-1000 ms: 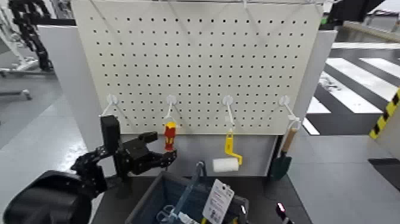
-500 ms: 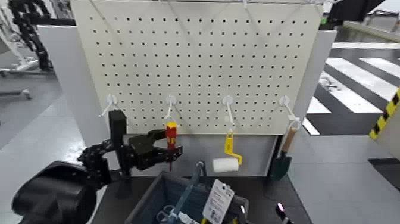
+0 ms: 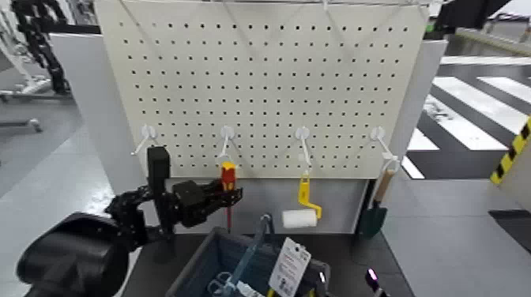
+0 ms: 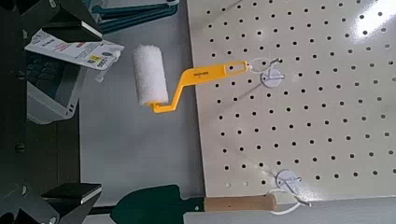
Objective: Put the red screwdriver into the crate.
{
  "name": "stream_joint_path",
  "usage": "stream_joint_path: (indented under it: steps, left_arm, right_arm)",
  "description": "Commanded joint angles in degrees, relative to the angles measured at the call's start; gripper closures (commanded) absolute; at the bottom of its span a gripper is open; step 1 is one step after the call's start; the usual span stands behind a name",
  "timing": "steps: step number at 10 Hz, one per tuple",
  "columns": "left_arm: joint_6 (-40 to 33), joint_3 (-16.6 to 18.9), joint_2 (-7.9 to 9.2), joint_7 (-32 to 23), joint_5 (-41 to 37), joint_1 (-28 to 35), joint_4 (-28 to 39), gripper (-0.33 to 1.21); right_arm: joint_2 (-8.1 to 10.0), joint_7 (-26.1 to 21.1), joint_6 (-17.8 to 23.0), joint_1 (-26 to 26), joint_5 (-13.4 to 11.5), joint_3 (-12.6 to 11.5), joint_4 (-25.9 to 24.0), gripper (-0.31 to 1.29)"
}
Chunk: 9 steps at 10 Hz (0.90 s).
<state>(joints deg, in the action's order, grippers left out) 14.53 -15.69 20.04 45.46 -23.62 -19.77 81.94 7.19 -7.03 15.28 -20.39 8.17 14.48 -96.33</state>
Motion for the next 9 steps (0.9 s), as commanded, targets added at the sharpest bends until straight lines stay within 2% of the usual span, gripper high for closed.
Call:
stream_joint_path:
  steps: [1, 3, 5, 9]
  left_arm:
    - [0.24, 0.22, 0.00, 0.16, 0.06, 0.00, 0.06, 1.07]
    - [0.42, 0.22, 0.00, 0.42, 0.15, 0.00, 0.24, 1.14]
    - [0.42, 0.39, -0.17, 0.42, 0.15, 0.44, 1.03, 1.14]
    - [3.23, 3.12, -1.40, 0.42, 0.33, 4.04, 8.94, 1.14]
  right_arm:
    - [0.02, 0.00, 0.01, 0.00, 0.00, -0.07, 0.18, 0.16]
    - [0.11, 0.00, 0.01, 0.18, 0.18, 0.02, 0.35, 0.16]
    - [0.11, 0.00, 0.10, 0.18, 0.35, 0.02, 0.44, 0.16]
    - [0.20, 0.00, 0.01, 0.27, 0.53, 0.02, 0.53, 0.16]
